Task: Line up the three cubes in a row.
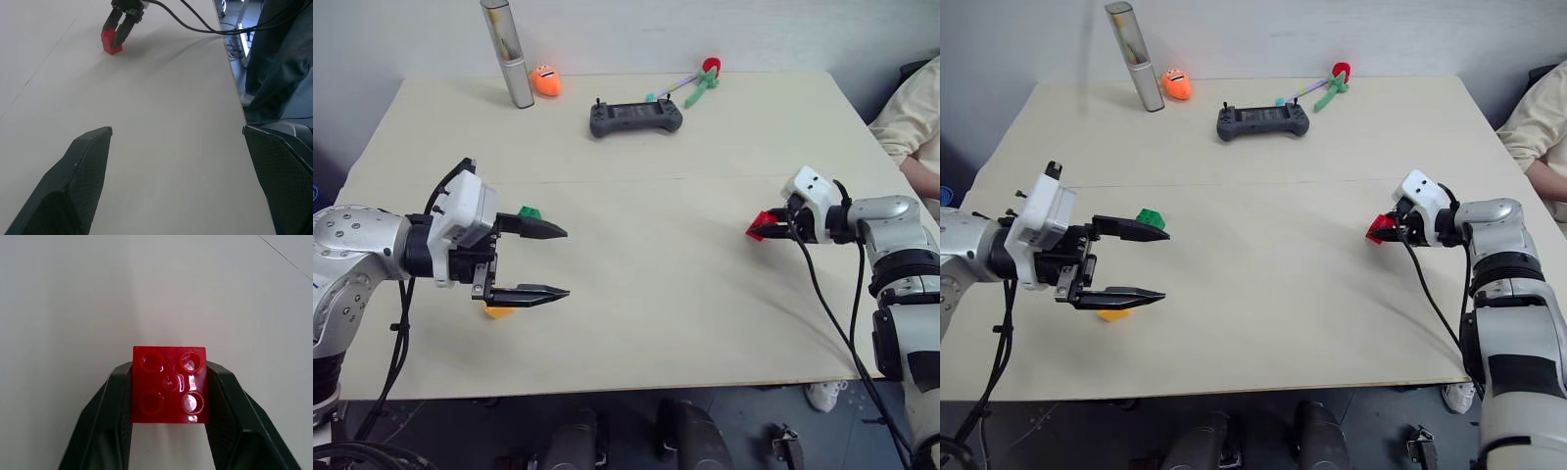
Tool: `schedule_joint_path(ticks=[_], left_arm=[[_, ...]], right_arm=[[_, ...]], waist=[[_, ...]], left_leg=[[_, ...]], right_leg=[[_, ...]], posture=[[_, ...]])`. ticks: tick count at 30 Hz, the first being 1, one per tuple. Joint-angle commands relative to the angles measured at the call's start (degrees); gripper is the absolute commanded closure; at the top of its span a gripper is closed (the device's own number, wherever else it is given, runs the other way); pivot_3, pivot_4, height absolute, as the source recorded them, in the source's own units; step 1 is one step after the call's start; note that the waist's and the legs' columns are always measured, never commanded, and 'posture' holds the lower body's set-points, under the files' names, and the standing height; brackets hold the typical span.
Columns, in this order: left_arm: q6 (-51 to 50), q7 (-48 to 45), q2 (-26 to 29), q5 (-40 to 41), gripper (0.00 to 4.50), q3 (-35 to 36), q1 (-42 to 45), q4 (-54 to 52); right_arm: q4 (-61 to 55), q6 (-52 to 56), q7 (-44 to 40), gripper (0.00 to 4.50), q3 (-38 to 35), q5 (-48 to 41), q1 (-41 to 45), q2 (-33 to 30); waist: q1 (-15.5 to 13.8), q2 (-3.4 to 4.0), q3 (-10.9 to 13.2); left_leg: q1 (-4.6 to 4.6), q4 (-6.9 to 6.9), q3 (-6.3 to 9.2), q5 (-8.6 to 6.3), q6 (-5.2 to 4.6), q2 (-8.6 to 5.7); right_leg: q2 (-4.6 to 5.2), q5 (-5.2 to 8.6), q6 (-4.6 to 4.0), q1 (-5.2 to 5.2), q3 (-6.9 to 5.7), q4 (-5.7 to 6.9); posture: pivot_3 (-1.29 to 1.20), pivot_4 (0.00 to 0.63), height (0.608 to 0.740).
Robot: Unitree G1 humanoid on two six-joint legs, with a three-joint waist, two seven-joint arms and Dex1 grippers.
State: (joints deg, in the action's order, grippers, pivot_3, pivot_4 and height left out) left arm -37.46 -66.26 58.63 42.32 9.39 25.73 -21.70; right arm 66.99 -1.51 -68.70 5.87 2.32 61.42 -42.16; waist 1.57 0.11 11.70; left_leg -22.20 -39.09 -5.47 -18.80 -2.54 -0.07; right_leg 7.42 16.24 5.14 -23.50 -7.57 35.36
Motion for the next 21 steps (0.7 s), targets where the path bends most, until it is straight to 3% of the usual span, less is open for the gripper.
schedule_joint_path(ticks=[1,4,6,11,14,21], left_arm=[[0.8,-1.4,0.1,-0.1,0.00,-0.4,1.0,-0.3],[0.9,-3.2,0.6,0.0,0.00,-1.5,0.7,-0.9],[2.7,-5.8,1.4,-1.7,0.00,-3.2,-0.6,-1.7],[8.2,-9.5,1.0,-7.1,0.00,-8.5,-1.8,-1.5],[9.6,-10.1,0.0,-8.3,0.00,-10.3,-0.9,-1.1],[10.0,-9.9,-2.5,-9.7,0.00,-12.3,1.4,-0.1]], right_arm=[[-4.4,-2.4,-5.8,3.02,-1.9,-2.1,-1.4,-1.7],[-20.0,1.9,-17.0,3.02,-2.5,-8.3,-7.3,-2.2],[-41.4,9.0,-20.5,3.02,-0.9,-12.8,-16.5,-3.7],[-77.7,25.2,-14.3,3.02,2.2,-18.1,-32.4,-4.8],[-84.3,31.9,-6.7,3.02,4.4,-15.9,-34.6,-2.9],[-86.9,32.1,-2.2,3.02,8.3,-13.5,-37.0,-3.0]], waist=[[-0.1,0.00,0.0],[-0.2,0.00,0.0],[-0.3,0.00,0.0],[-1.5,0.00,0.0],[-1.6,-0.02,0.0],[-2.4,-0.04,0.0]], left_leg=[[0.00,0.00,0.00,0.00,0.00,-0.01],[-0.01,0.00,0.00,0.00,0.00,-0.01],[-0.01,-0.01,0.03,0.00,0.00,0.00],[0.00,-0.08,0.05,-0.02,0.04,0.01],[0.04,-0.15,0.03,-0.02,0.03,-0.04],[0.01,-0.15,0.05,0.00,-0.02,-0.11]], right_leg=[[-0.01,0.00,0.00,0.00,0.00,0.00],[-0.03,0.00,0.00,0.00,0.00,0.02],[-0.03,0.00,0.00,0.00,0.00,0.03],[-0.03,0.01,0.01,-0.01,0.01,0.10],[0.02,0.01,0.00,0.00,0.06,0.19],[0.00,0.00,0.01,-0.01,0.02,0.16]], posture=[[0.00,0.150,0.740],[0.00,0.150,0.740],[0.00,0.150,0.740],[0.00,0.150,0.740],[0.00,0.150,0.740],[0.00,0.150,0.740]])
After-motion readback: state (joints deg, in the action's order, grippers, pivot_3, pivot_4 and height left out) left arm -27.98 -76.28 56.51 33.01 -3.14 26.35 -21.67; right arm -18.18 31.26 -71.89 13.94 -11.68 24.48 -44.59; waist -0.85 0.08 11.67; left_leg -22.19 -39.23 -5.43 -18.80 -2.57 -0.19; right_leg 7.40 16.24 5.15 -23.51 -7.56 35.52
